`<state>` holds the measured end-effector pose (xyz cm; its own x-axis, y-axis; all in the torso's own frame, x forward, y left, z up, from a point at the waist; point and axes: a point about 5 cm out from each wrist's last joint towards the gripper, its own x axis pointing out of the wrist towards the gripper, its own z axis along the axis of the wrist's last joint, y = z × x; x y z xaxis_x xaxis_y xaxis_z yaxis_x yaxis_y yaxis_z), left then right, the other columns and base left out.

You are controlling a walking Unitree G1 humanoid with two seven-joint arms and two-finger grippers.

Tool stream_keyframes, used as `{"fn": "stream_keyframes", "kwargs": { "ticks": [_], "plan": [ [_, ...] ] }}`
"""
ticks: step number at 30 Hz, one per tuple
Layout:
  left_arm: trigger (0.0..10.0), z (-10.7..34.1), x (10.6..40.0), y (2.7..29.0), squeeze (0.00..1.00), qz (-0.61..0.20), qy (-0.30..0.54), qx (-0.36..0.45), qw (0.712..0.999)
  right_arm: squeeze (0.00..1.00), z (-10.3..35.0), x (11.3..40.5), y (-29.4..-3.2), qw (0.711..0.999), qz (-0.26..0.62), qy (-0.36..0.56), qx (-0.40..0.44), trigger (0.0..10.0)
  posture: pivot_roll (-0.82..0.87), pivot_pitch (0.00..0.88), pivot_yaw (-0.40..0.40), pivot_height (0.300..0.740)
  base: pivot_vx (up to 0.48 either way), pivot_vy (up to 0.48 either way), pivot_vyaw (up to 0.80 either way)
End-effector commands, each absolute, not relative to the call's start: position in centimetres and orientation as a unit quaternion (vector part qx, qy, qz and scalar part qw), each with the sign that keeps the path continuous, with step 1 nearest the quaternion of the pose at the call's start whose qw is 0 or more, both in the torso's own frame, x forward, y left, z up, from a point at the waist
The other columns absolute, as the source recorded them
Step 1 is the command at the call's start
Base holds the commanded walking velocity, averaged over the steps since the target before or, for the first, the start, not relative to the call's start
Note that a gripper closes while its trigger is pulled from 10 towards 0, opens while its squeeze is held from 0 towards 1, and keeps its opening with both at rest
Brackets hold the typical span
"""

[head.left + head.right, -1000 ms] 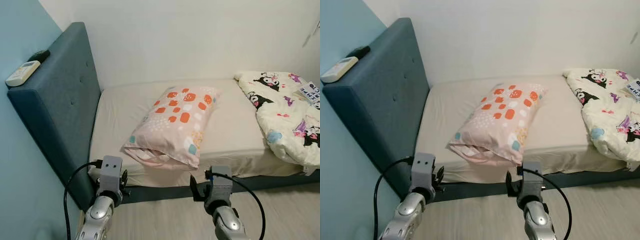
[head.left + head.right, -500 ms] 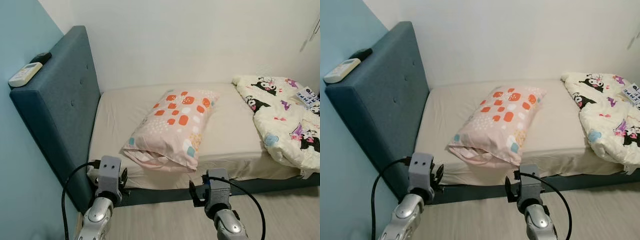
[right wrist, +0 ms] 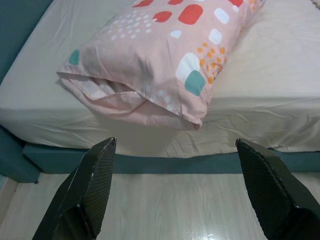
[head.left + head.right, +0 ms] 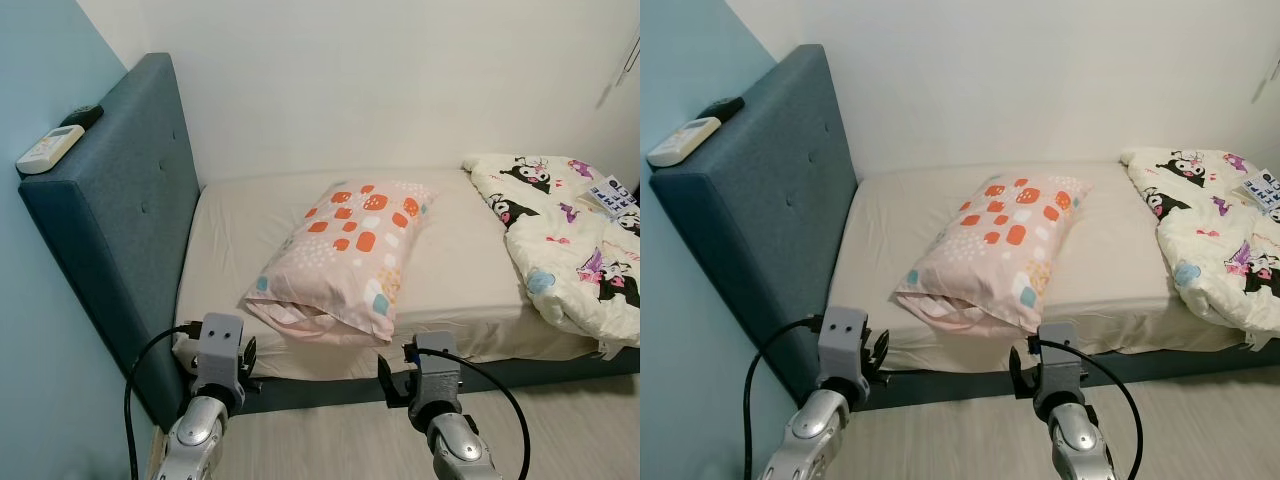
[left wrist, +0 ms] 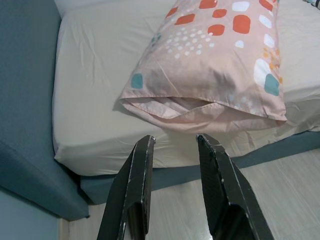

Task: Clean up the room

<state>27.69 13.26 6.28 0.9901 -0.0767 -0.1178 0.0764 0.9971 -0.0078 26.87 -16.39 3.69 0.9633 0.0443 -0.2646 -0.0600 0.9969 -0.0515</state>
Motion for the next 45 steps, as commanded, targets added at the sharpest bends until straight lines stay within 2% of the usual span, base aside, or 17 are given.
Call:
{"fn": "stream_keyframes", "kwargs": {
  "ticks": [1, 45],
  "plan": [
    [10.0, 6.26, 27.48, 13.3, 0.0, -0.037, 0.059, -0.007, 0.998, 0.0, 3.5, 26.68, -16.69, 0.989, 0.022, 0.141, -0.031, 10.0, -0.01, 0.032, -0.049, 0.74, 0.341, 0.0, 0.0],
    [10.0, 6.43, 27.25, 13.4, 0.0, -0.036, 0.057, -0.025, 0.997, 0.0, 3.54, 26.72, -16.85, 0.988, 0.019, 0.148, -0.038, 10.0, -0.01, 0.058, -0.05, 0.74, 0.395, 0.0, 0.0]
  ]
}}
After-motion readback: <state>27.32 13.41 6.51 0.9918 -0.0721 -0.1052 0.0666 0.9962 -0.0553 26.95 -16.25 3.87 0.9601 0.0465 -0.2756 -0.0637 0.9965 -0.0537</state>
